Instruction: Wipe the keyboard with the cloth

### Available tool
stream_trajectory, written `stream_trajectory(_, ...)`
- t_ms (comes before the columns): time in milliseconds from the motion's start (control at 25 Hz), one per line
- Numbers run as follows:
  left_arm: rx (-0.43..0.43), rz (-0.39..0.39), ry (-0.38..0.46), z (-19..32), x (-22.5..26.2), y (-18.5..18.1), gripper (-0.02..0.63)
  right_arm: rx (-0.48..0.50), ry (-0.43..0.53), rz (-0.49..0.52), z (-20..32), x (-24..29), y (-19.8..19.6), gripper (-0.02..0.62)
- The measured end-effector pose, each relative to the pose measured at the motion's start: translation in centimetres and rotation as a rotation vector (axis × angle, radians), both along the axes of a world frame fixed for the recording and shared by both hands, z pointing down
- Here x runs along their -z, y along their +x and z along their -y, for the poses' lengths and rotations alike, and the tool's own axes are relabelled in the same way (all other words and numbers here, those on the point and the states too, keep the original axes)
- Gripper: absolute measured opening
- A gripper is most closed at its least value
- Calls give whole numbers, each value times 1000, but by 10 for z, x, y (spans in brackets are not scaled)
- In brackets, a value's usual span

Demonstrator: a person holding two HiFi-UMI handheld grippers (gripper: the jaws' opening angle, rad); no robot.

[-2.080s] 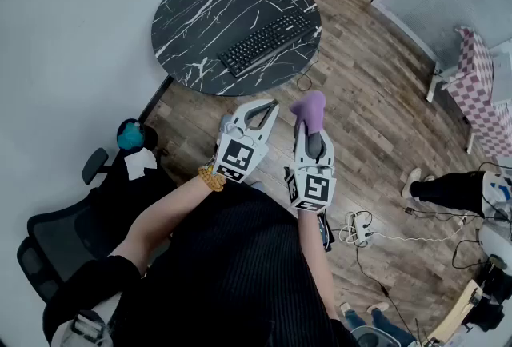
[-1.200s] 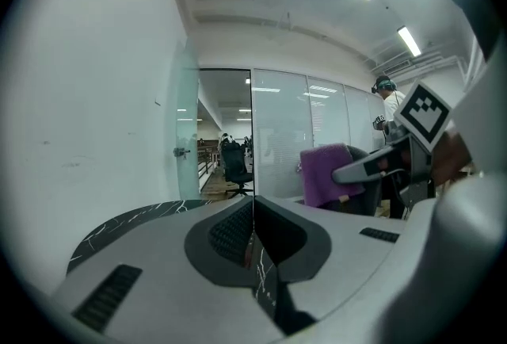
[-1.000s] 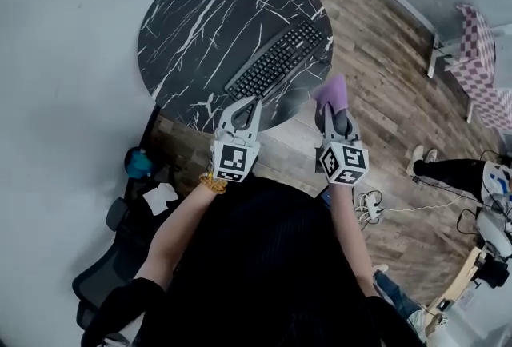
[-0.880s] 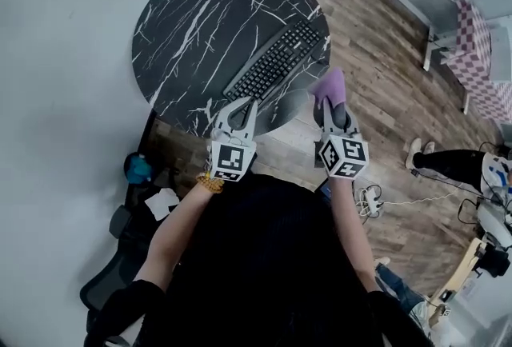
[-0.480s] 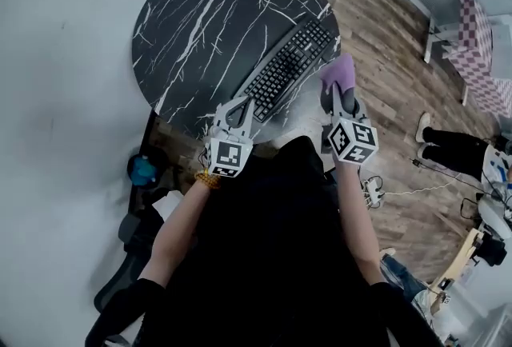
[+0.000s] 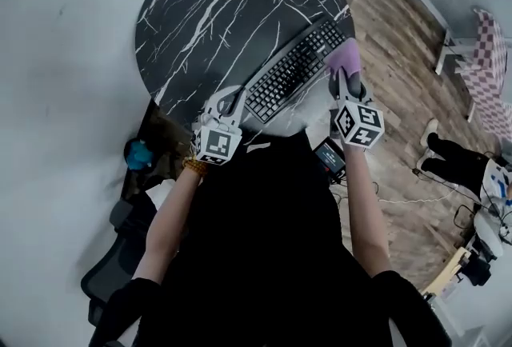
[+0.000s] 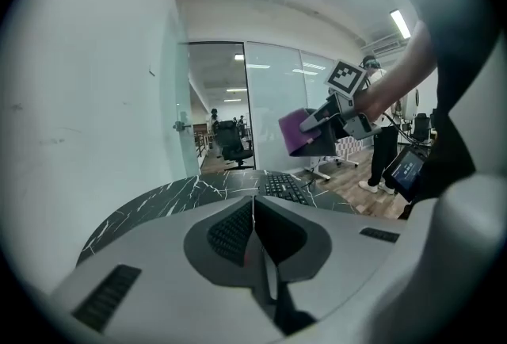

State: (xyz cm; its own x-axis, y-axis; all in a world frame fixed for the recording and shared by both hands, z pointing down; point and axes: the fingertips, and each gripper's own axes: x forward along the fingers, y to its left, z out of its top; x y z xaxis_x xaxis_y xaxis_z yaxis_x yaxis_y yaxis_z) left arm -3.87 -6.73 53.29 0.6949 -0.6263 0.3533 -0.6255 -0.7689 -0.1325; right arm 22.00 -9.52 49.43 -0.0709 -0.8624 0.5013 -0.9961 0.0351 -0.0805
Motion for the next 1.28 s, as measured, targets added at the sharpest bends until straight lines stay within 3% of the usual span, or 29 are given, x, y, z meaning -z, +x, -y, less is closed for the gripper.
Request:
stream_trajectory(240, 6, 73, -94, -6, -32, -2, 23, 121, -67, -55, 42, -17, 14, 72)
stream_trajectory(440, -43, 112, -235, -25, -65, 8, 234, 196, -124, -205, 89, -38, 43, 72)
stream_trajectory(520, -76, 155, -252, -35, -77, 11, 256, 216, -150, -266, 104, -47, 57, 73)
stream_trajectory(680, -152, 265, -244, -50, -99, 13, 286, 240, -207, -358, 128, -69, 77, 72)
stream_trajectory(800, -206, 323, -268, -58, -116, 18, 302, 303, -262, -496, 139, -91, 85, 72)
stream_trajectory(1040, -184, 333, -355, -61, -135, 20, 316, 370, -388, -576, 148, -137, 95, 72)
stream_trajectory(1280, -217, 378, -400, -70, -150, 22, 321, 318, -394, -732, 164, -144, 115, 72)
